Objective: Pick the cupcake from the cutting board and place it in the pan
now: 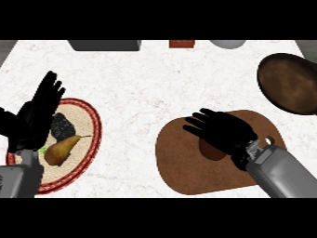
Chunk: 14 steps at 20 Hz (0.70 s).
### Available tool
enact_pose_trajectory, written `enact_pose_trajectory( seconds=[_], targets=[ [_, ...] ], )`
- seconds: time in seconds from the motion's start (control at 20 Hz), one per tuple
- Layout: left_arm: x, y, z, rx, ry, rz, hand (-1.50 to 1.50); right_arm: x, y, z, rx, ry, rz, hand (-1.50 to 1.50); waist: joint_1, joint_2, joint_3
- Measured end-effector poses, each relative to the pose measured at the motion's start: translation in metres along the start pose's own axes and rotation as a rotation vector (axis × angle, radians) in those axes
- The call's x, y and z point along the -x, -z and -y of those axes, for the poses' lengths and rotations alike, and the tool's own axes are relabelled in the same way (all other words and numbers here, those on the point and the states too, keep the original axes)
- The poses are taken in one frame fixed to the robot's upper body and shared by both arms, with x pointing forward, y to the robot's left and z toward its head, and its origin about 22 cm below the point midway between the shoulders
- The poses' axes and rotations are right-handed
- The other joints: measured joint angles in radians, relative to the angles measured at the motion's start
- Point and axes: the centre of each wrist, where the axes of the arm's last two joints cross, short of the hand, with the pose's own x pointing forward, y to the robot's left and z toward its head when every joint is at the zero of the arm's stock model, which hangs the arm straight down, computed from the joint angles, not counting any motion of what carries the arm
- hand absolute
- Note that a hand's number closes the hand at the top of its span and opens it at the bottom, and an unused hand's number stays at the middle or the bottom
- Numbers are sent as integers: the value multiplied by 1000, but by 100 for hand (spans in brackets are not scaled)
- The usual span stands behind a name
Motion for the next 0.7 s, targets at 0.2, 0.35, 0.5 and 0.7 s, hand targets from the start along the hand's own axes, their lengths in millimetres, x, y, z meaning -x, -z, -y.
enact_pose_trajectory(
  seconds=[0.2, 0.35, 0.5, 0.7],
  targets=[
    [-3, -3, 2, 3, -5, -3, 0, 3, 9, -9, 3, 10, 3, -150, 1, 0, 0],
    [-2, -2, 1, -2, -6, -1, 0, 1, 17, -13, 8, 26, 12, -150, 0, 0, 0],
    [1, -5, 7, 0, -6, -1, 0, -2, 28, -19, -1, 39, 23, -150, 1, 0, 0],
    [-4, 0, 7, 5, -8, -4, 0, 2, 39, -29, -17, 55, 30, 150, 1, 0, 0]
  ],
)
